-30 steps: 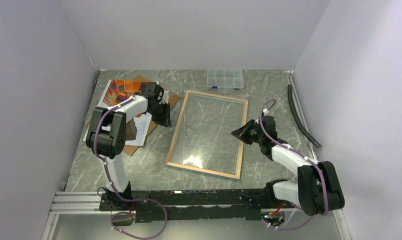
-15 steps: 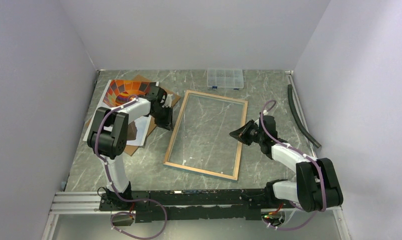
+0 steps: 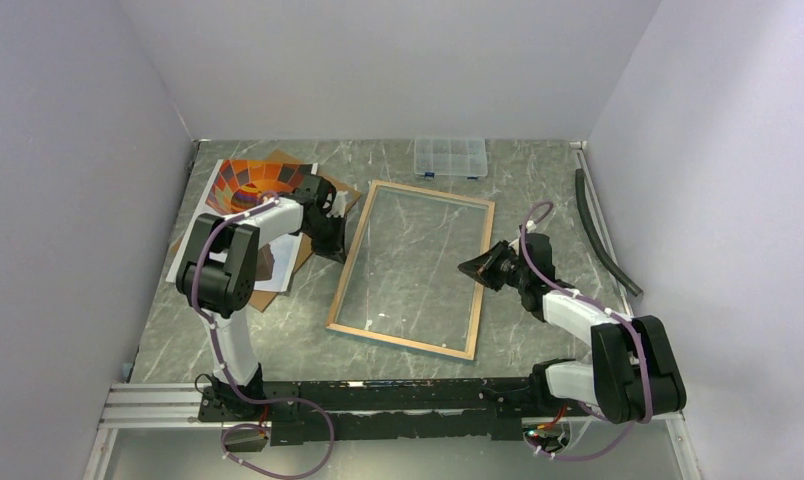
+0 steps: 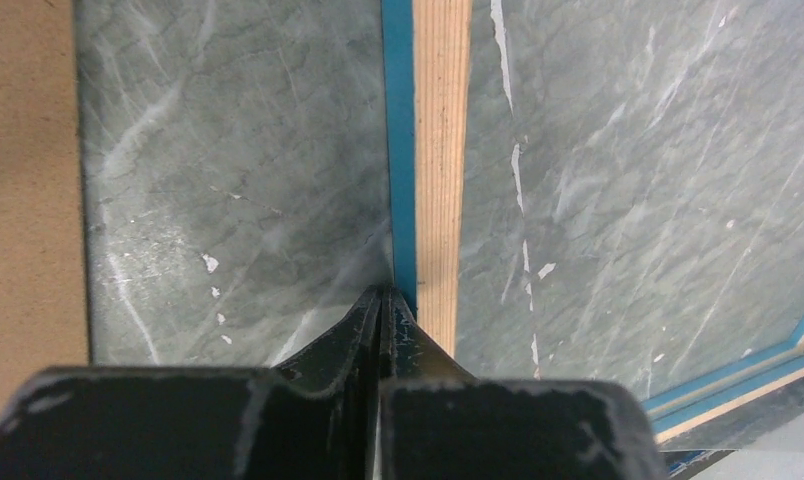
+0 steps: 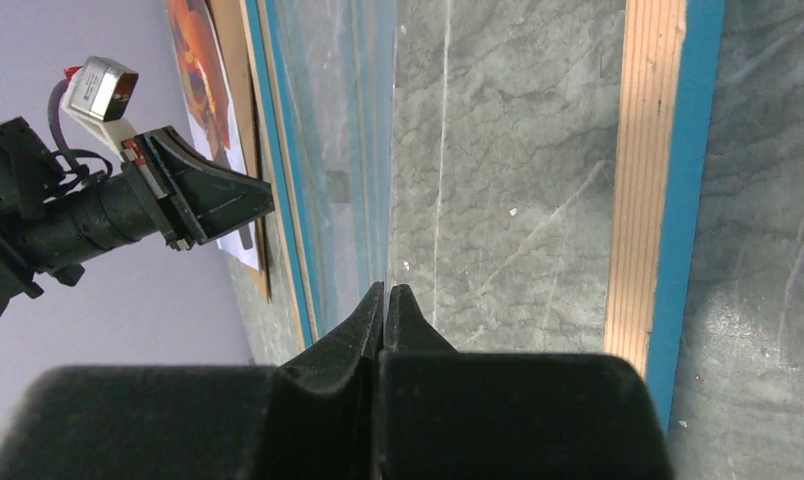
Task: Put the photo into the frame
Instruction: Place the photo frame item in the photo frame.
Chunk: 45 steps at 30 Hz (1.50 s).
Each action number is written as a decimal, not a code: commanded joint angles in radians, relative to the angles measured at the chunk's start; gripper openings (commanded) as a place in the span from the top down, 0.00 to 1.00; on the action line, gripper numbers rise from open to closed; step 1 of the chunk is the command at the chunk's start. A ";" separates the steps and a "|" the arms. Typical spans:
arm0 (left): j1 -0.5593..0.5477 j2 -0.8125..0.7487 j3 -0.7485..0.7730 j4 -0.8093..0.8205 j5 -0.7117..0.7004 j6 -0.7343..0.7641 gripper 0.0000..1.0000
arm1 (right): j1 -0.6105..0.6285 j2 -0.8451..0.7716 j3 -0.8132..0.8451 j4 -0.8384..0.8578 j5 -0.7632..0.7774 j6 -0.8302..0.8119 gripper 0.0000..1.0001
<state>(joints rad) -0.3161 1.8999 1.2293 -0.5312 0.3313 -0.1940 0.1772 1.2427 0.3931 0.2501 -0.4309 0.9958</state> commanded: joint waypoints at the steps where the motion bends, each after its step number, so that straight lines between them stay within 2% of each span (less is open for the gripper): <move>1: -0.014 0.015 -0.011 0.020 0.032 0.014 0.96 | 0.002 -0.019 -0.025 0.126 -0.020 0.012 1.00; 10: -0.042 0.026 -0.030 0.025 0.042 0.007 0.97 | 0.008 -0.038 -0.096 0.232 0.013 0.030 1.00; 14: -0.050 0.023 -0.033 0.020 0.043 0.009 0.97 | 0.024 -0.061 -0.090 0.187 0.047 -0.020 1.00; 21: -0.051 0.011 -0.033 0.017 0.029 0.015 0.97 | 0.038 -0.043 -0.010 0.007 0.104 -0.092 1.00; 26: -0.051 0.006 -0.040 0.016 0.034 0.014 0.97 | 0.042 -0.041 0.008 -0.010 0.112 -0.116 0.99; 32: -0.051 0.002 -0.041 0.011 0.031 0.018 0.97 | 0.055 -0.018 0.078 -0.107 0.130 -0.184 0.82; 38: -0.049 -0.002 -0.042 0.011 0.022 0.019 0.97 | 0.079 -0.013 0.174 -0.284 0.187 -0.276 0.41; 45: -0.049 -0.003 -0.043 0.016 0.020 0.017 0.97 | 0.158 0.028 0.280 -0.447 0.307 -0.336 0.25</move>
<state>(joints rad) -0.3500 1.9022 1.2144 -0.5030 0.3435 -0.1913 0.3000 1.2419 0.6003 -0.0967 -0.2096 0.7219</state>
